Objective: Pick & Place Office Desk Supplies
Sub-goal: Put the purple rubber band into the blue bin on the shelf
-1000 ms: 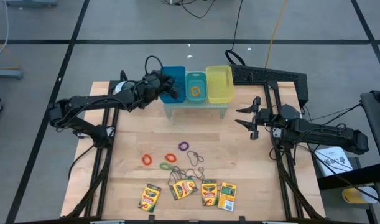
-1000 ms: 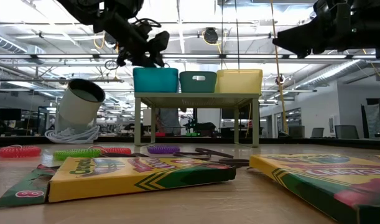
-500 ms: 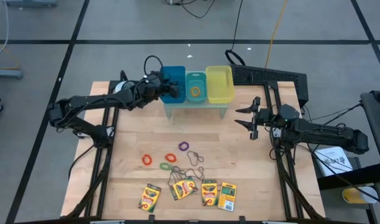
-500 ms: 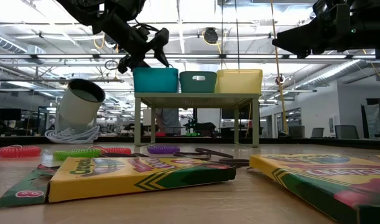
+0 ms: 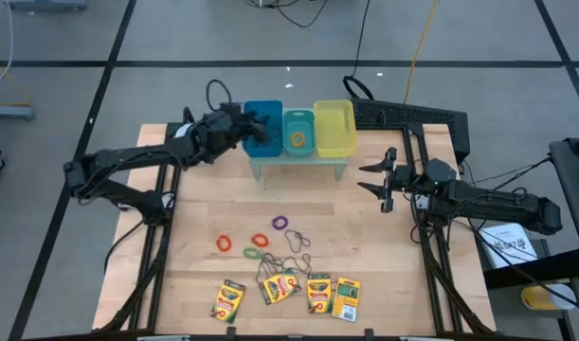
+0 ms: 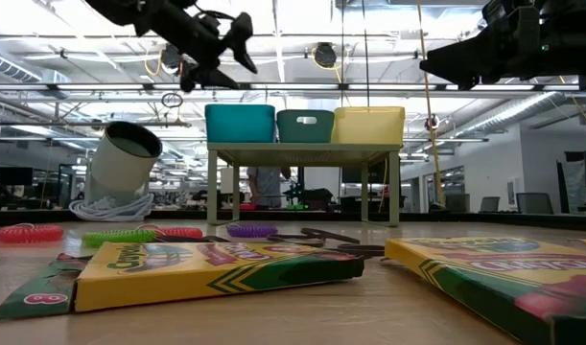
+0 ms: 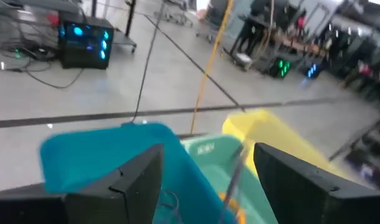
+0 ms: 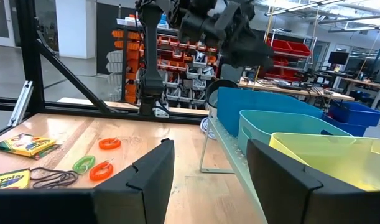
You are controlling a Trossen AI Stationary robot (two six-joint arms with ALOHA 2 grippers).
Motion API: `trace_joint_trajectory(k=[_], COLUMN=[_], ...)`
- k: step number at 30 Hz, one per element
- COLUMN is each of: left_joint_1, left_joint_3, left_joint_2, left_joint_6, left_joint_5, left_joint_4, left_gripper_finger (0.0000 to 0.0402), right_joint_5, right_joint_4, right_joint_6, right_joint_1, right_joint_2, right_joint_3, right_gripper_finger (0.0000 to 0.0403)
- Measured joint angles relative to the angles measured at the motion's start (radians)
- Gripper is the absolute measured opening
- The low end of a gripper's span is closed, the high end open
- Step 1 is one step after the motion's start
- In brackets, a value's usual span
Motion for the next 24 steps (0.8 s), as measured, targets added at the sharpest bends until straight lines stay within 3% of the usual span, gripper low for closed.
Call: trace_joint_trajectory(k=[5, 11, 16, 24], left_joint_1=[0.011, 0.001, -0.026, -0.132], left_joint_3=[0.000, 0.000, 0.000, 0.000], left_joint_2=[-0.025, -0.017, -0.052, -0.065], left_joint_6=[0.044, -0.035, 0.019, 0.149], left_joint_5=[-0.058, -0.033, 0.113, 0.432], left_joint_4=[-0.095, -0.158, -0.110, -0.109], left_gripper_finger=[0.0260, 0.0260, 0.0260, 0.0260], right_joint_5=[0.001, 0.002, 0.002, 0.002], right_joint_4=[0.000, 0.000, 0.003, 0.016], right_joint_6=[-0.010, -0.010, -0.007, 0.001], right_joint_1=[0.000, 0.000, 0.000, 0.000], right_joint_2=[0.000, 0.000, 0.000, 0.000], right_joint_3=[0.000, 0.000, 0.000, 0.000], right_gripper_finger=[0.0194, 0.0194, 0.0194, 0.0194])
